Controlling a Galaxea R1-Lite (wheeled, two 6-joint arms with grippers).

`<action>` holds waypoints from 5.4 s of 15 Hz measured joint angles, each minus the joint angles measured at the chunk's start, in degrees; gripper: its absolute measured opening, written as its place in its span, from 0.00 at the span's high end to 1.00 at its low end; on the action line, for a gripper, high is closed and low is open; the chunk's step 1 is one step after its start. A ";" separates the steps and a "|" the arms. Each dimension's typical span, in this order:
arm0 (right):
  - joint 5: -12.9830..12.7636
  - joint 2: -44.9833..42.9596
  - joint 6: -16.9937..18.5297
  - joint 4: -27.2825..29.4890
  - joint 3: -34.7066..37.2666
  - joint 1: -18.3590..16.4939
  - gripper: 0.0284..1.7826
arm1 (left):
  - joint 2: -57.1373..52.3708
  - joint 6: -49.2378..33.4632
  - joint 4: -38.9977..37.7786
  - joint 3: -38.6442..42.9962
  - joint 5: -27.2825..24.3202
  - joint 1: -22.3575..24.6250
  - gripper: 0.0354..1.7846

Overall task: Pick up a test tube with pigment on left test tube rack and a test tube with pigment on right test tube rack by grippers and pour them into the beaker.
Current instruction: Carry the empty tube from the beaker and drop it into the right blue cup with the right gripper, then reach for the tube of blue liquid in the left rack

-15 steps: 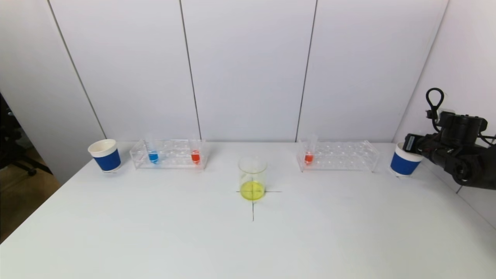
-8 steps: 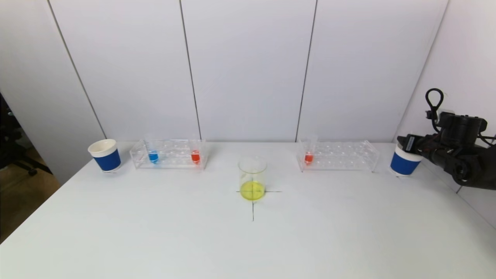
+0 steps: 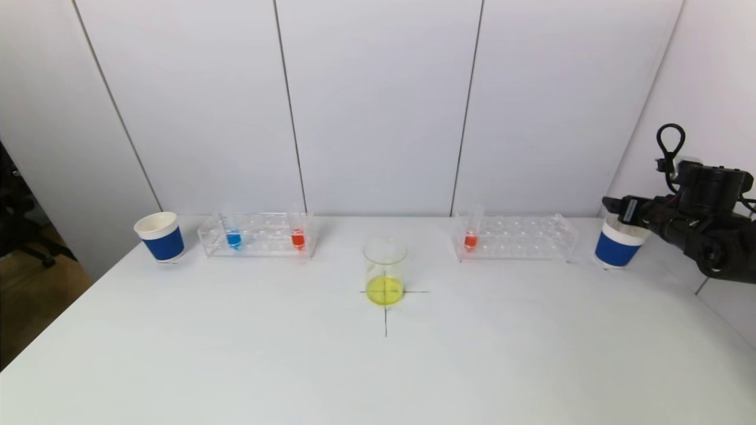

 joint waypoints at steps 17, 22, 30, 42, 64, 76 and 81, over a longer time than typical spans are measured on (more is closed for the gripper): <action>3.72 -21.66 -0.34 5.66 5.33 5.86 0.01 | 0.00 0.00 -0.02 0.00 0.02 -0.01 0.01; 3.79 -34.73 -0.50 10.56 10.95 12.02 0.01 | 0.00 0.00 -0.02 0.00 0.02 0.00 0.01; 2.01 -54.55 -3.56 12.59 22.41 15.75 0.01 | 0.00 0.02 -0.02 0.00 0.00 0.00 0.01; -2.28 -82.25 -6.72 20.92 36.80 14.93 0.01 | 0.00 0.02 0.00 0.00 0.00 0.00 0.01; 4.53 -123.30 -6.96 43.69 51.49 14.57 0.01 | 0.00 0.02 0.00 0.00 0.00 -0.01 0.01; 5.60 -124.16 -7.29 36.94 63.06 14.59 0.01 | 0.00 0.02 -0.02 0.00 0.00 -0.04 0.01; 5.07 -124.16 -7.16 45.26 63.06 14.62 0.01 | 0.00 0.02 0.00 0.00 0.00 0.00 0.01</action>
